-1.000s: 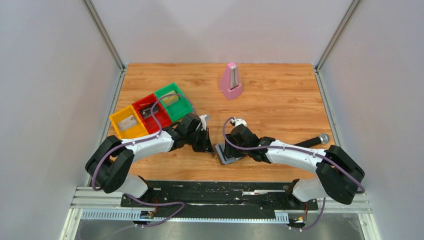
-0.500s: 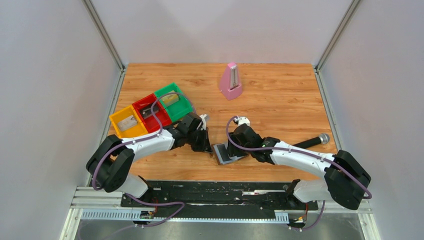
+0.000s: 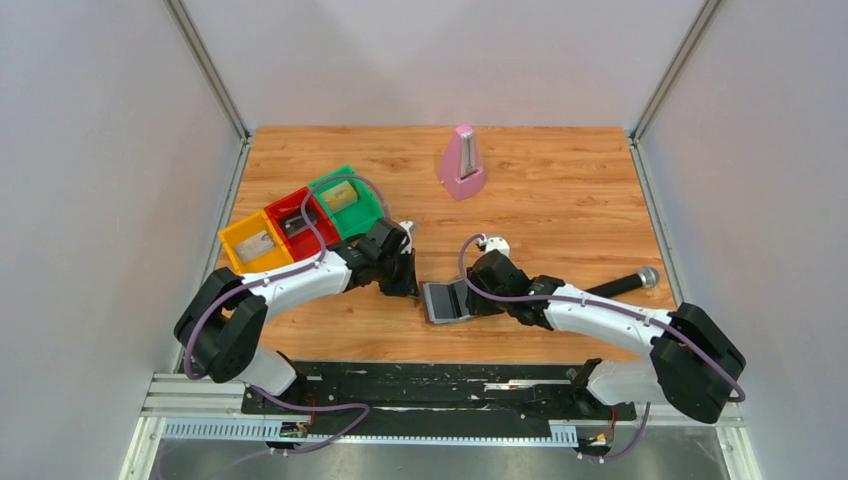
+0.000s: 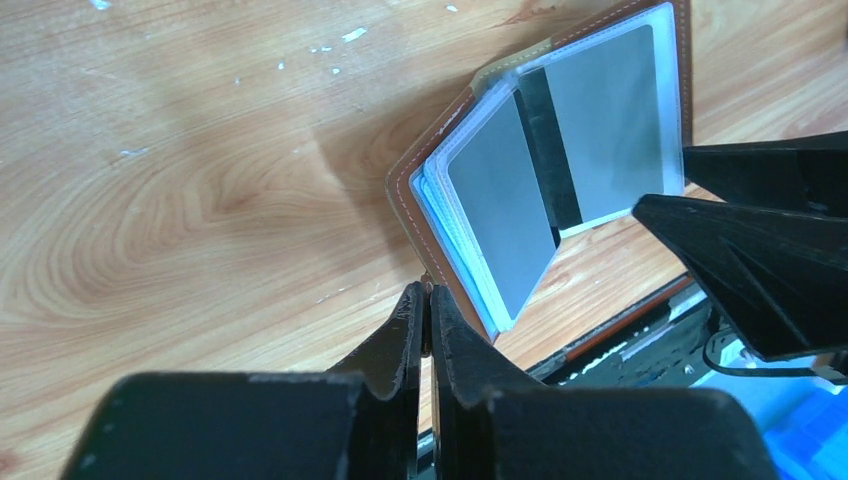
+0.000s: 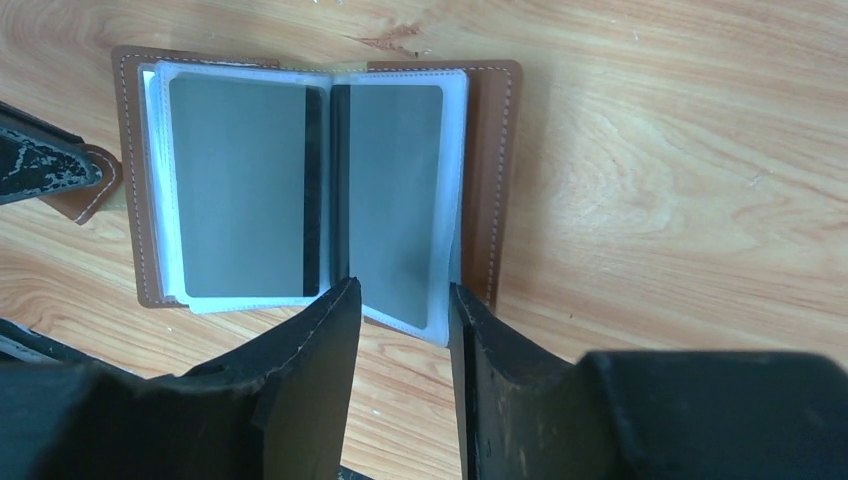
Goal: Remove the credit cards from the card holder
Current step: Remove the credit card from the card holder.
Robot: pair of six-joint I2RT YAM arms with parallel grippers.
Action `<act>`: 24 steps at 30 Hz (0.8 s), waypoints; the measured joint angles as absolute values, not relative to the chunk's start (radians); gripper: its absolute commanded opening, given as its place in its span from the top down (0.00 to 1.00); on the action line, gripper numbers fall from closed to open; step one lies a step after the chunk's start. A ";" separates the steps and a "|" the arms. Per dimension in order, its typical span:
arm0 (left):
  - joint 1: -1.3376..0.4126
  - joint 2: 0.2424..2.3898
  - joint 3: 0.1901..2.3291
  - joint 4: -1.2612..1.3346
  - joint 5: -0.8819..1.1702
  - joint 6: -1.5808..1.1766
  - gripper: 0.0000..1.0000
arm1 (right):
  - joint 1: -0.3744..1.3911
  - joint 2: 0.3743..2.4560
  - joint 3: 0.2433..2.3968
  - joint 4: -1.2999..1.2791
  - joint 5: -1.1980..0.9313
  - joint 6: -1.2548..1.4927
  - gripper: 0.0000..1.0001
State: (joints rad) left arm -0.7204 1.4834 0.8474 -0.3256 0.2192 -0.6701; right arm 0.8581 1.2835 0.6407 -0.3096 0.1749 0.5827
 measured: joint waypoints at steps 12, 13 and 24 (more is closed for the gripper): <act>-0.720 1.483 0.898 -0.417 0.150 -0.655 0.67 | 0.847 1.246 0.661 -0.379 0.190 0.577 0.63; -0.720 1.483 0.902 -0.421 0.146 -0.654 0.66 | 0.845 1.238 0.667 -0.385 0.190 0.574 0.65; -0.720 1.481 0.942 -0.380 0.218 -0.665 0.68 | 0.841 1.180 0.772 -0.372 0.135 0.535 0.73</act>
State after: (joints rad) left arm -0.7204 1.4811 0.9417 -0.3801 0.2176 -0.6655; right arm 0.8410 1.1805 0.7715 -0.3721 0.1349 0.5354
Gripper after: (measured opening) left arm 0.337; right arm 0.282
